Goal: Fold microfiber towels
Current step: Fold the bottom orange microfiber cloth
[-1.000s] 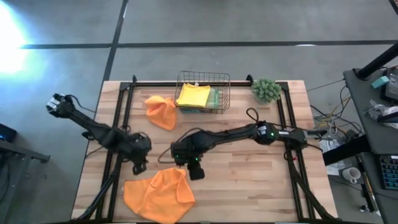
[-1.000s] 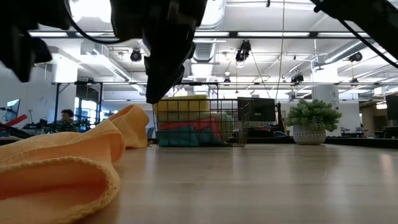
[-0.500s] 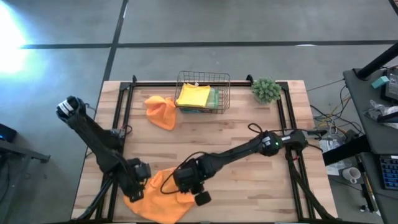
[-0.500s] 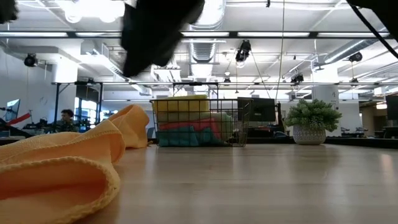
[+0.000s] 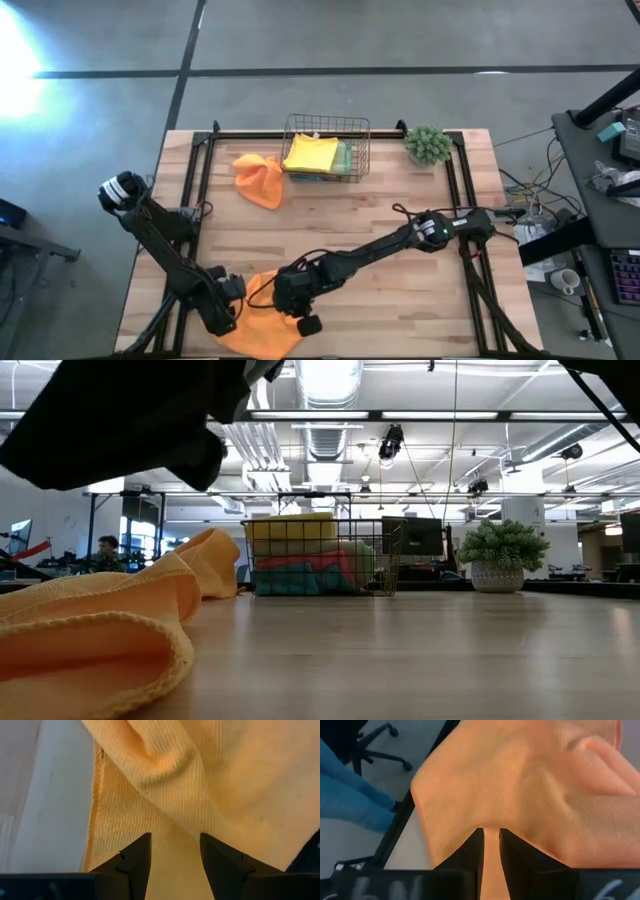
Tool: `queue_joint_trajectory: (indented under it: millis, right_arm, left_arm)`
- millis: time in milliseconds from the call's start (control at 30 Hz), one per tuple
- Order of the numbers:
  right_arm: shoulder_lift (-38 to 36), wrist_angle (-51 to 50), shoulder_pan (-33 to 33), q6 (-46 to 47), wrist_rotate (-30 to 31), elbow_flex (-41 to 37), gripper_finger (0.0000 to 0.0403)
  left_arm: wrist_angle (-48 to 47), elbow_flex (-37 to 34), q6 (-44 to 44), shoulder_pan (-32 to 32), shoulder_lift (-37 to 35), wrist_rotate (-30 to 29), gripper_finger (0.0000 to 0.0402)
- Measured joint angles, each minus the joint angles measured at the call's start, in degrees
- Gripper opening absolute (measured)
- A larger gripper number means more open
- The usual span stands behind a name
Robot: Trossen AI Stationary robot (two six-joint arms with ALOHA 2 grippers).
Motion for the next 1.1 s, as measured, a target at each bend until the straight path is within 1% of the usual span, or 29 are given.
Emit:
queue_joint_trajectory:
  millis: [100,267,433,533,800,967,1100]
  right_arm:
    - [0.0,5.0,0.1,1.3,0.0,-1.7,0.0040]
    - [0.0,14.8,0.1,4.4,-0.1,-5.2,0.0016]
    - [0.3,20.8,0.1,6.4,0.0,-7.6,0.0012]
    - [1.3,21.2,0.1,6.8,0.0,-7.6,0.0011]
    - [3.3,20.4,-0.4,8.3,0.5,-7.8,0.0011]
    - [3.8,17.2,-1.4,9.1,0.5,-7.8,0.0011]
    - [3.8,14.8,-2.5,9.7,0.5,-7.8,0.0011]
  left_arm:
    - [0.1,0.3,-0.8,-1.0,0.5,1.0,0.0152]
    - [-0.1,0.2,-5.8,-3.8,0.5,2.0,0.0152]
    - [-0.4,-0.6,-7.5,-5.5,0.7,2.0,0.0152]
    - [-0.5,-1.8,-7.5,-5.1,1.0,1.1,0.0152]
    - [-0.5,-6.1,-5.8,-1.5,0.8,0.7,0.0152]
    - [-1.9,-6.4,-3.0,-0.3,0.5,-0.9,0.0152]
    - [-3.6,-6.5,-2.4,0.2,0.5,-3.6,0.0152]
